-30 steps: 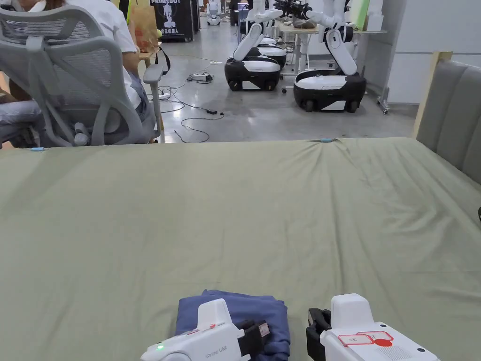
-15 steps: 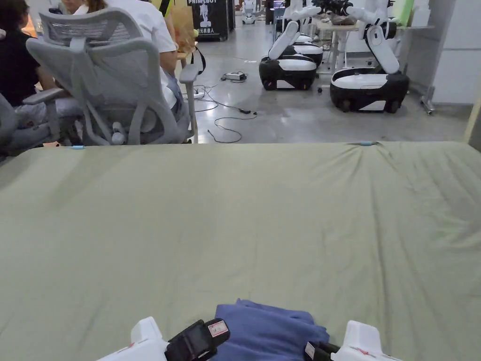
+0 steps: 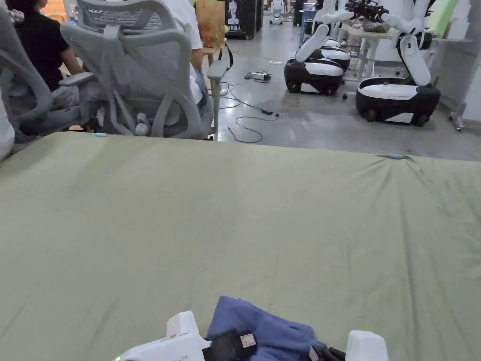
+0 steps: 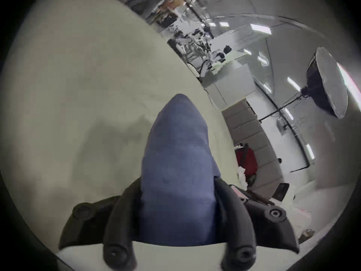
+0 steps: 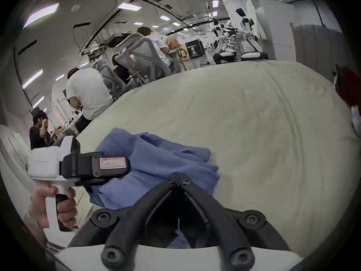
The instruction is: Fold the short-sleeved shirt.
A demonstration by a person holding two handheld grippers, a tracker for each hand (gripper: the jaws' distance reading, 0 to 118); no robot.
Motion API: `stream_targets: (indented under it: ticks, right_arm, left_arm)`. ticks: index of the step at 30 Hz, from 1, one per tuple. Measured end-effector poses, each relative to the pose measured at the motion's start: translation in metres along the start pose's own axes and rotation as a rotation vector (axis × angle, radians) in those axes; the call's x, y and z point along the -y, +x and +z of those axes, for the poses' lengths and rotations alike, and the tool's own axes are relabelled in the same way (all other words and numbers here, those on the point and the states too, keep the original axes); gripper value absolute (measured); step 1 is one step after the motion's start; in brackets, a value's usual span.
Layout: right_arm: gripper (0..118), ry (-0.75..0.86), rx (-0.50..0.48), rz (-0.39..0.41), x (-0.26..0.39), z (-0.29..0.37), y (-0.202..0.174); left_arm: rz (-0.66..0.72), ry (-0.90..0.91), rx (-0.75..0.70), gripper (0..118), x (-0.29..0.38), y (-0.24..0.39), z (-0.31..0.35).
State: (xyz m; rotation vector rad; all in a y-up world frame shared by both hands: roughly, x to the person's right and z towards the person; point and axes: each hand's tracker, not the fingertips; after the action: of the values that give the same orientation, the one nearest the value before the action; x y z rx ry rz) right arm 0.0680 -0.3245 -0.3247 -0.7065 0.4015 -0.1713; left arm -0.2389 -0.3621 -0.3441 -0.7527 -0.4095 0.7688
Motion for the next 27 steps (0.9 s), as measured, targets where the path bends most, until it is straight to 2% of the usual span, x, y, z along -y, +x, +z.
stream_targets:
  ticks: [2,7,15,20,23,24,27]
  right_arm:
    - [0,0.011,0.008,0.070,-0.008,-0.005,-0.028]
    - [0,0.014,-0.039,0.129,-0.017,-0.021,-0.086]
    - [0,-0.008,-0.115,0.199,-0.013,-0.048,-0.152]
    - [0,-0.041,-0.116,0.241,-0.015,-0.073,-0.181]
    - [0,-0.048,-0.131,0.273,-0.021,-0.087,-0.198]
    - [0,-0.047,-0.137,0.276,-0.023,-0.089,-0.202]
    - [0,-0.044,-0.153,0.281,-0.027,-0.090,-0.210]
  left_arm:
    - [-0.011,0.022,-0.039,37,-0.022,-0.018,0.031]
    - [-0.059,0.064,-0.179,37,-0.081,-0.078,0.113]
    - [0.007,0.118,-0.330,37,-0.173,-0.178,0.235]
    - [0.059,0.115,-0.343,37,-0.201,-0.239,0.263]
    - [0.099,0.126,-0.326,38,-0.192,-0.238,0.263]
    - [0.098,0.133,-0.318,44,-0.190,-0.239,0.264]
    - [0.075,0.202,-0.375,93,-0.189,-0.239,0.272]
